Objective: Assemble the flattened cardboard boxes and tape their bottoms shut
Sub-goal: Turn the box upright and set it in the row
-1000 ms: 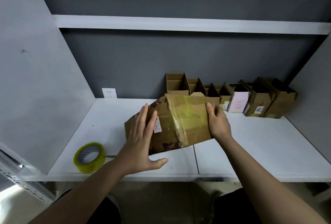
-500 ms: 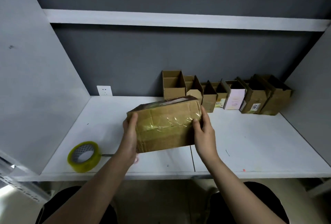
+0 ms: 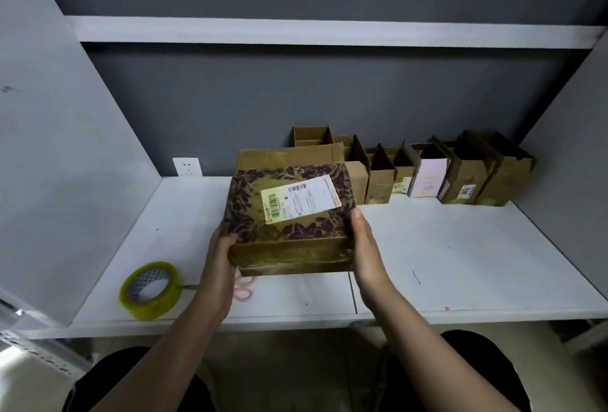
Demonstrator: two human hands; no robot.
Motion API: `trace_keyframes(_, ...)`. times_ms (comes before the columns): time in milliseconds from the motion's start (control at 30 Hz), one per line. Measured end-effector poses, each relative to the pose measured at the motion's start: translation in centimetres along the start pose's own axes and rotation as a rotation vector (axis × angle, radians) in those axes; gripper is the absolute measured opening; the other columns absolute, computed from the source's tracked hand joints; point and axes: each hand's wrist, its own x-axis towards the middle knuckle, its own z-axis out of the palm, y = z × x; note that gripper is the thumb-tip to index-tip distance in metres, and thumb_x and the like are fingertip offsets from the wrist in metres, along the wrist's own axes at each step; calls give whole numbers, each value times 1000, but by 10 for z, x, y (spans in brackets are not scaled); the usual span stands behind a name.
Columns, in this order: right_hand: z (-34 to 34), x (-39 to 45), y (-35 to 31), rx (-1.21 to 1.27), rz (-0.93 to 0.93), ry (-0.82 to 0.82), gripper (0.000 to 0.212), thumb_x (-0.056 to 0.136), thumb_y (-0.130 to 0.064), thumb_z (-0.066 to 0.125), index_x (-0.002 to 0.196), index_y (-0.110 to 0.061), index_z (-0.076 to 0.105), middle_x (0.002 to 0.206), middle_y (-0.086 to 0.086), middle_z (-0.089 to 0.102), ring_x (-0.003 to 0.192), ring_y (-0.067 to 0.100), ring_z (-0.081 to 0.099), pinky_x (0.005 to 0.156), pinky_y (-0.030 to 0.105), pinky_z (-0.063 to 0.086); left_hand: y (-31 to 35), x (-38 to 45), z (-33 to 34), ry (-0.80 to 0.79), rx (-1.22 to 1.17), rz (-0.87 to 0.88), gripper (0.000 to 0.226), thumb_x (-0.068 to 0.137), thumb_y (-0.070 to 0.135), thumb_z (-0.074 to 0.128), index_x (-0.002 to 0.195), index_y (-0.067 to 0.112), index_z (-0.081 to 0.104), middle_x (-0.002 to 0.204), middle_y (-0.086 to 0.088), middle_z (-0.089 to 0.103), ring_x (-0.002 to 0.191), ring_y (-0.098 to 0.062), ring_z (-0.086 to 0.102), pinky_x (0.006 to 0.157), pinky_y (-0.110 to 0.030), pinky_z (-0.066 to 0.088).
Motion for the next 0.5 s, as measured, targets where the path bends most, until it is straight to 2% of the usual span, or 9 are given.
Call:
trace_keyframes(67,-12,7,5,-16,-4,-16,48,99,-47,38,142,-26,37,131,-1,55,112,12,57,87,22,50,-2,2,-3,-16,126,64,39,99,30,45,138,31,39,133,2,51,104,-21,58,61,-28,51)
trace_keyframes(100,-18,9,9,-38,-24,-36,49,99,-40,42,145,-25,34,134,0,53,115,13,57,88,22,51,-4,3,-5,-22,189,94,44,97,24,49,140,30,37,136,3,49,108,-20,57,60,-25,52)
trace_keyframes(167,-31,11,19,-123,-76,-83,56,97,-29,51,148,-28,28,142,-6,45,123,10,50,90,23,52,-7,7,-8,-42,297,133,62,92,11,59,143,29,31,143,4,43,122,-20,51,74,-26,54)
trace_keyframes(233,-43,11,25,-164,-86,-105,68,95,-12,56,150,-32,22,140,-11,40,125,7,43,83,15,52,-8,9,-8,-74,371,127,76,89,6,63,148,31,21,149,4,34,133,-20,41,93,-33,47)
trace_keyframes(267,-49,12,28,-165,-71,-103,74,93,-7,58,150,-35,21,138,-12,39,124,7,41,81,13,51,-8,11,-6,-98,416,115,76,90,8,62,148,32,19,150,3,30,133,-20,39,93,-33,46)
trace_keyframes(367,-60,13,34,-119,-15,-119,72,84,-20,64,144,-42,30,139,-7,44,125,13,46,96,28,48,-8,12,1,-167,530,82,70,91,11,60,146,32,22,149,3,31,130,-21,40,82,-32,47)
trace_keyframes(433,-64,12,36,-43,36,-102,63,80,-22,54,140,-31,36,131,-4,50,118,13,50,96,31,47,-9,11,9,-208,570,71,68,91,8,57,146,29,23,144,5,36,130,-19,39,86,-33,41)
trace_keyframes(500,-65,10,37,-6,81,-41,40,91,-15,45,131,-19,40,121,1,51,112,14,50,102,38,43,-9,8,17,-248,624,28,67,93,9,56,146,25,20,139,8,37,124,-18,41,84,-32,41)
